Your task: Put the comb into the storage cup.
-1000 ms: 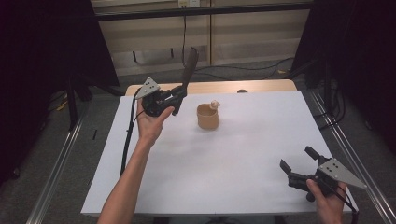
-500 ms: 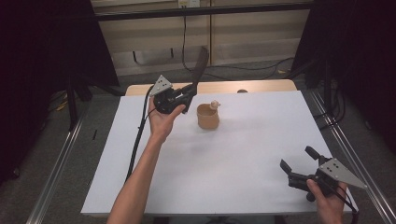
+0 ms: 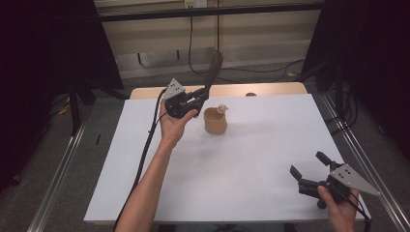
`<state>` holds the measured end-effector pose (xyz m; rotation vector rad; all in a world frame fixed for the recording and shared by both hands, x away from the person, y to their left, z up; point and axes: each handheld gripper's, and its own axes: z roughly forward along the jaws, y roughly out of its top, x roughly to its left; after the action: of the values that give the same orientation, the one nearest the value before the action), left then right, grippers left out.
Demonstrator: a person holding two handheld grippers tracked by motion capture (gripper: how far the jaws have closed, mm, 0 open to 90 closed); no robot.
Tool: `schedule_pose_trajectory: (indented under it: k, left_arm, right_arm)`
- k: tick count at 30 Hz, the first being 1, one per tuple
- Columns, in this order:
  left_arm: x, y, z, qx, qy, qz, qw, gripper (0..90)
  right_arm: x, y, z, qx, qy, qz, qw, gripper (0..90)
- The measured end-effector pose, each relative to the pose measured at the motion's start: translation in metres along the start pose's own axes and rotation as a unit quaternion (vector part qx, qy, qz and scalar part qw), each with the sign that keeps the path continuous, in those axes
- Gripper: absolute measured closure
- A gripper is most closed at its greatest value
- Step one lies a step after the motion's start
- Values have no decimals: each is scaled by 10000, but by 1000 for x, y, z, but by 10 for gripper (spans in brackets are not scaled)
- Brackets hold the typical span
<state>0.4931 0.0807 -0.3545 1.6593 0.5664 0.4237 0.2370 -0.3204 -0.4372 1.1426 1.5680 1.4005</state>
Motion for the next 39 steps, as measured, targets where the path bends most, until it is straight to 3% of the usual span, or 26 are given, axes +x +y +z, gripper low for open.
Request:
schedule_pose_trajectory:
  k: [15, 19, 33, 39]
  left_arm:
    - [-3, -16, 21, 17, -127, -91, 9999, 727]
    - [-6, -16, 28, 1, -148, 39, 9999, 727]
    - [-3, -25, 48, -33, -158, -5, 9999, 727]
    - [-3, -29, 57, 9, -121, 82, 9999, 727]
  right_arm:
    - [0, 0, 0, 11, 10, 7, 10000, 0]
    - [0, 0, 0, 19, 11, 6, 10000, 0]
    - [1, 0, 0, -2, 41, 21, 10000, 0]
    - [0, 0, -1, 8, 62, 49, 10000, 0]
